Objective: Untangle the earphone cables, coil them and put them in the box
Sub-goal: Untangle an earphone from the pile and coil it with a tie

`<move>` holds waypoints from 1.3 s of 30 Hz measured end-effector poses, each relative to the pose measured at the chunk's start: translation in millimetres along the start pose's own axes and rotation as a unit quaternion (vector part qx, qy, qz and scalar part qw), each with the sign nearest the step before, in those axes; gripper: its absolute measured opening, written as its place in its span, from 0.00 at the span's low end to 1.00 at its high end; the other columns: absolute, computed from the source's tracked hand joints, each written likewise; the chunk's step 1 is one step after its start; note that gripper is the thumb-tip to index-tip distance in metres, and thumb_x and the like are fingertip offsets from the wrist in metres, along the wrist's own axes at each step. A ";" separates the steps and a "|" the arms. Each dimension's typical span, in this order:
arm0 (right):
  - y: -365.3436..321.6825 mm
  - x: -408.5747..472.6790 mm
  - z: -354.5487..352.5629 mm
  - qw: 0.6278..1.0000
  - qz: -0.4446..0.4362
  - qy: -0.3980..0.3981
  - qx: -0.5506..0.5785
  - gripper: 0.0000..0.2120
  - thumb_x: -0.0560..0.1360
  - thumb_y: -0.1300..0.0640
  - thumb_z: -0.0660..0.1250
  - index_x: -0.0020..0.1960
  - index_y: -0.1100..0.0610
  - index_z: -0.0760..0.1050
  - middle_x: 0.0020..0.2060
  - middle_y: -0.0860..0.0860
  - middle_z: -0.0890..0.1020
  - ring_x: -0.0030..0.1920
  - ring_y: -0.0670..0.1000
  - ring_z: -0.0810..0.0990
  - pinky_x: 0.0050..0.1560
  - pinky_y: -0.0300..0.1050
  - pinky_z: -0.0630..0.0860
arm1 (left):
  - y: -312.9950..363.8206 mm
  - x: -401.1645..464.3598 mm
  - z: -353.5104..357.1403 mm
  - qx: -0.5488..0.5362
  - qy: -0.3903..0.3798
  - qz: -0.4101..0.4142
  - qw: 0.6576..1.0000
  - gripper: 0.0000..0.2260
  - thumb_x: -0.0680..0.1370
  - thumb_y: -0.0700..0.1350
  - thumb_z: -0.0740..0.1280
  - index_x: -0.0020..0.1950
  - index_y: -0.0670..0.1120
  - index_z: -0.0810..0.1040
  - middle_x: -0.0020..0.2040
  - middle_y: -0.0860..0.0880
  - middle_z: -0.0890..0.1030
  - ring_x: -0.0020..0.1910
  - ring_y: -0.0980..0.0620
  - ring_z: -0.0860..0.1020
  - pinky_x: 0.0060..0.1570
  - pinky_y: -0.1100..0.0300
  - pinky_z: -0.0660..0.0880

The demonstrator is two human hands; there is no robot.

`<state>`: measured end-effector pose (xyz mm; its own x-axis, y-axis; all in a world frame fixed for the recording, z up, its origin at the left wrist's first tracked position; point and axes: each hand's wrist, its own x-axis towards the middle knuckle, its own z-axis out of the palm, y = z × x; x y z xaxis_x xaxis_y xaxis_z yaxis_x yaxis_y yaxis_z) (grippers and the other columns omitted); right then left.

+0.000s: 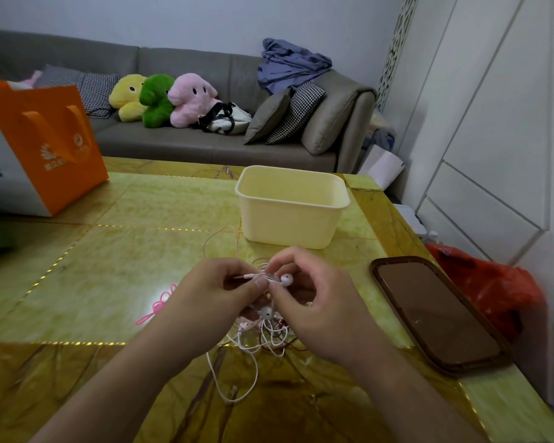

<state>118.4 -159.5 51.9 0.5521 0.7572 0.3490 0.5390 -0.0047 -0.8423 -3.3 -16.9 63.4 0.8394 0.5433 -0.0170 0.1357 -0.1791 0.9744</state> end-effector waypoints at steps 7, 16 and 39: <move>-3.7 -2.0 6.5 0.993 0.062 0.030 0.100 0.05 0.80 0.62 0.73 0.51 0.54 0.81 0.41 0.55 0.85 0.39 0.50 0.88 0.38 0.44 0.81 | -0.6 -4.9 1.0 -0.084 0.037 0.044 0.995 0.09 0.78 0.35 0.73 0.56 0.46 0.84 0.43 0.42 0.88 0.43 0.45 0.87 0.48 0.54 0.84; -4.1 -3.8 12.7 0.995 0.052 0.011 0.079 0.07 0.80 0.62 0.72 0.52 0.51 0.78 0.42 0.53 0.87 0.41 0.53 0.87 0.40 0.52 0.83 | -7.3 -6.9 0.5 0.021 0.087 0.109 0.990 0.07 0.76 0.36 0.77 0.48 0.48 0.87 0.41 0.49 0.88 0.41 0.50 0.88 0.45 0.51 0.85; -8.5 -3.9 7.6 0.996 -0.011 0.000 -0.085 0.10 0.78 0.63 0.69 0.51 0.49 0.76 0.40 0.48 0.84 0.40 0.50 0.85 0.40 0.54 0.82 | -14.6 -8.9 3.6 0.053 0.084 0.112 0.989 0.07 0.78 0.41 0.76 0.52 0.52 0.90 0.43 0.55 0.89 0.46 0.56 0.88 0.51 0.48 0.84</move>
<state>106.8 -157.5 54.6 0.5384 0.7584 0.3674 0.6513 -0.0978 -0.7525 -10.8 -22.0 48.5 0.7567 0.6070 0.2429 0.0178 -0.3904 0.9205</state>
